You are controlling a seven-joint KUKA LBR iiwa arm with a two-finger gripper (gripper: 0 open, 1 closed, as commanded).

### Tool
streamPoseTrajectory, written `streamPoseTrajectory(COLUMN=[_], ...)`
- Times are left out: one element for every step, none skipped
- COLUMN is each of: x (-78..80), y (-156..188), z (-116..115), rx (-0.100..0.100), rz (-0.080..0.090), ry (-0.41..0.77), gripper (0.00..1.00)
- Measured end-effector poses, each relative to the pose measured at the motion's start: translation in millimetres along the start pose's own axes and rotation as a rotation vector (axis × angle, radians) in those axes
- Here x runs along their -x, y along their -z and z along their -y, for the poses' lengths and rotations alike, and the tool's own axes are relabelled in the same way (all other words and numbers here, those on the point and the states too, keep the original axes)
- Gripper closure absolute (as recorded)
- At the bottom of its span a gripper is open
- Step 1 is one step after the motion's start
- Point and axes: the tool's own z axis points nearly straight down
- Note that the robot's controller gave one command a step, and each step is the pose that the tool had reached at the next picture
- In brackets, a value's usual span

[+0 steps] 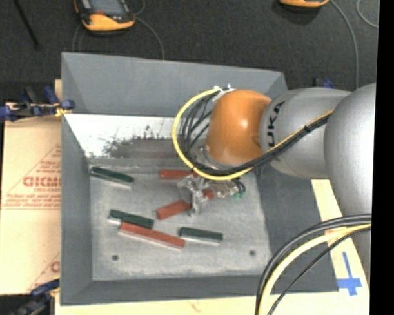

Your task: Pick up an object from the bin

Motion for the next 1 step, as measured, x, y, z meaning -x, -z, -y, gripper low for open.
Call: streamPoseTrajectory(x=[17.7], y=[148.8], z=[3.4], rx=[-0.001], rz=[0.002], ry=[0.055], gripper=[1.0])
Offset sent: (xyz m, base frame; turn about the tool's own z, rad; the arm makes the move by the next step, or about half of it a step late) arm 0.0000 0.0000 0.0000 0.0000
